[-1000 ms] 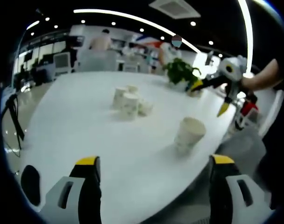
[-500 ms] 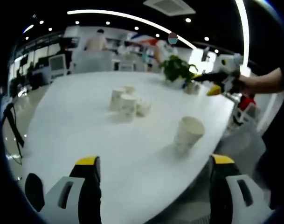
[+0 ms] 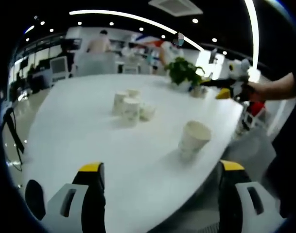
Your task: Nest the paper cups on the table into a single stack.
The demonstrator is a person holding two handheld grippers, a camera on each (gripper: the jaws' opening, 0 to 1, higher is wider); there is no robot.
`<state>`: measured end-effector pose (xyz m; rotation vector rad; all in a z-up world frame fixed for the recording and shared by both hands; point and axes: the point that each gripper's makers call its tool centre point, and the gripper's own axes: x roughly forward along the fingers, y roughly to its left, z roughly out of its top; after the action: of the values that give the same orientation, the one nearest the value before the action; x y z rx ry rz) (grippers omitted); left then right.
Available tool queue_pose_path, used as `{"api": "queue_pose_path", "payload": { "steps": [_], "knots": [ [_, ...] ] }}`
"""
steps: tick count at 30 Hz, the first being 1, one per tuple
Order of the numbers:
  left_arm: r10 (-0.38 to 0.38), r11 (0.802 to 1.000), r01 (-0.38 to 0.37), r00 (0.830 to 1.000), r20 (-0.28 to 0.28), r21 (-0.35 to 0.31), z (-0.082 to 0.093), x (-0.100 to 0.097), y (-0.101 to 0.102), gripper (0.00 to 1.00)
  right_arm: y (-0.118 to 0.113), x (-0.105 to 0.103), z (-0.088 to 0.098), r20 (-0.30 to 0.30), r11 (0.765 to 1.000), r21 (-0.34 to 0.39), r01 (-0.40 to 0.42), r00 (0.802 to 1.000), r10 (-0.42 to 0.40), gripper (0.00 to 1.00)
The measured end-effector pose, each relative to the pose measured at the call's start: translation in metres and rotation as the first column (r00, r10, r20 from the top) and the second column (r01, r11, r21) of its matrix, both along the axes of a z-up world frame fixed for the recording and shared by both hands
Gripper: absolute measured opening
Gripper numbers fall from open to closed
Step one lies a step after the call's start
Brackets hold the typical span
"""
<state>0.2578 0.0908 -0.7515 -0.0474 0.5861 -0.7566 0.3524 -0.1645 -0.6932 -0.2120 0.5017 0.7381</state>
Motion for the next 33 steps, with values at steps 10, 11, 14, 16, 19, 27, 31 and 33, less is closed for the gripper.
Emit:
{"api": "queue_pose_path", "payload": {
  "steps": [10,11,14,16,19,27,31,33],
  "knots": [
    [-0.009,1.0,0.009,1.0,0.003,0.005,0.001,0.0,-0.002,0.95,0.0,0.025,-0.016,-0.036,0.999,0.007,0.051,0.998,-0.05,1.0],
    [-0.01,1.0,0.01,1.0,0.001,0.004,0.001,-0.001,-0.002,0.95,0.002,0.028,-0.016,-0.036,0.999,0.009,0.053,0.998,-0.052,1.0],
    [-0.019,1.0,0.019,1.0,-0.006,0.011,-0.001,-0.001,-0.003,0.95,0.007,0.04,-0.02,-0.046,0.998,0.011,0.058,0.997,-0.057,1.0],
    [-0.022,1.0,0.022,1.0,-0.009,0.012,-0.001,-0.001,-0.004,0.95,0.011,0.049,-0.021,-0.051,0.998,0.016,0.06,0.997,-0.06,0.98],
    [-0.024,1.0,0.024,1.0,-0.012,0.014,-0.002,-0.001,-0.005,0.95,0.019,0.063,-0.022,-0.06,0.997,0.031,0.07,0.996,-0.068,0.97],
    [-0.008,1.0,0.008,1.0,-0.02,0.018,-0.003,0.001,-0.001,0.95,0.037,0.102,-0.029,-0.103,0.991,0.083,0.104,0.99,-0.095,0.93],
    [0.004,1.0,-0.004,1.0,-0.014,0.016,-0.001,0.002,0.001,0.95,0.045,0.115,-0.033,-0.121,0.99,0.091,0.109,0.988,-0.098,0.92],
    [0.012,1.0,-0.011,1.0,-0.016,0.017,-0.003,0.003,0.002,0.95,0.049,0.123,-0.038,-0.139,0.988,0.096,0.119,0.985,-0.105,0.92]
  ]
}}
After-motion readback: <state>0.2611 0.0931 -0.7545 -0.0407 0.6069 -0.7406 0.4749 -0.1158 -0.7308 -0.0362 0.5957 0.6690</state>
